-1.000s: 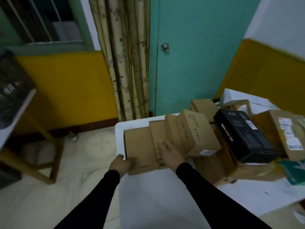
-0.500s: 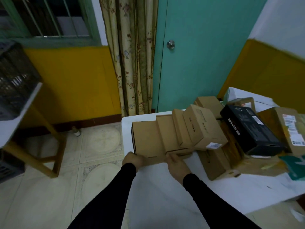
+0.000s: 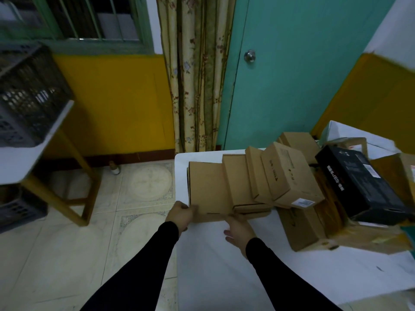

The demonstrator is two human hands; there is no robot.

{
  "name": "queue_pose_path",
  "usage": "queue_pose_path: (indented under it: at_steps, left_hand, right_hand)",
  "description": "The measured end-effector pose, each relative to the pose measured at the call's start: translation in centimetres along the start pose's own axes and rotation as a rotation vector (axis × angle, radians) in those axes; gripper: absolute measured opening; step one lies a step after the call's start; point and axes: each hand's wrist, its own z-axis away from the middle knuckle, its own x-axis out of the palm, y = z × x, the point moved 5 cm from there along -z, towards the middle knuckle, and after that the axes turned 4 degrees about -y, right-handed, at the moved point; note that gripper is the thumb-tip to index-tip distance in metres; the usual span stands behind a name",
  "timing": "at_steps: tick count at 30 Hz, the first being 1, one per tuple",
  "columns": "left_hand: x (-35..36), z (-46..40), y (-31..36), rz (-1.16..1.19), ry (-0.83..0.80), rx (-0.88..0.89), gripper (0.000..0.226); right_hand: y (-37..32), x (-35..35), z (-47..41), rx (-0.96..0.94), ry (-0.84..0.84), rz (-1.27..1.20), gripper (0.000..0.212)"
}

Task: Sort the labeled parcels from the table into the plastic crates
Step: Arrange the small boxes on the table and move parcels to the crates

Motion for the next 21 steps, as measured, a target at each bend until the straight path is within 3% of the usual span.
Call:
queue_pose_path:
  at_steps: [3,6,8,13,16,21]
  left_hand:
    - [-1.5,0.5,0.8,0.053,0.058,0.025,0.025]
    - [-3.1,1.6,2.5,0.084,0.073,0.051,0.021]
    - [-4.3,2.5,3.8,0.115,0.061,0.064,0.02]
    - [-6.3,5.8,7.9,0.119,0.003,0.09,0.019]
    - [-7.2,7.8,9.8,0.158,-0.007,0.072,0.028]
    - [-8.7,10.7,13.0,0.148,0.033,0.214,0.044]
  right_hand:
    - [0.1,-0.1,0.1,0.004,0.028,0.011,0.043]
    - [-0.7,0.3,1.5,-0.073,-0.014,-0.008,0.026]
    - [-2.1,0.5,2.6,-0.224,-0.011,0.054,0.024]
    - [-7.1,1.8,6.3,-0.634,0.007,0.471,0.068]
    - [-9.5,2.7,8.5,-0.748,0.031,0.6,0.051]
    - [-11.9,2.5,10.5,-0.772,-0.05,0.2,0.026]
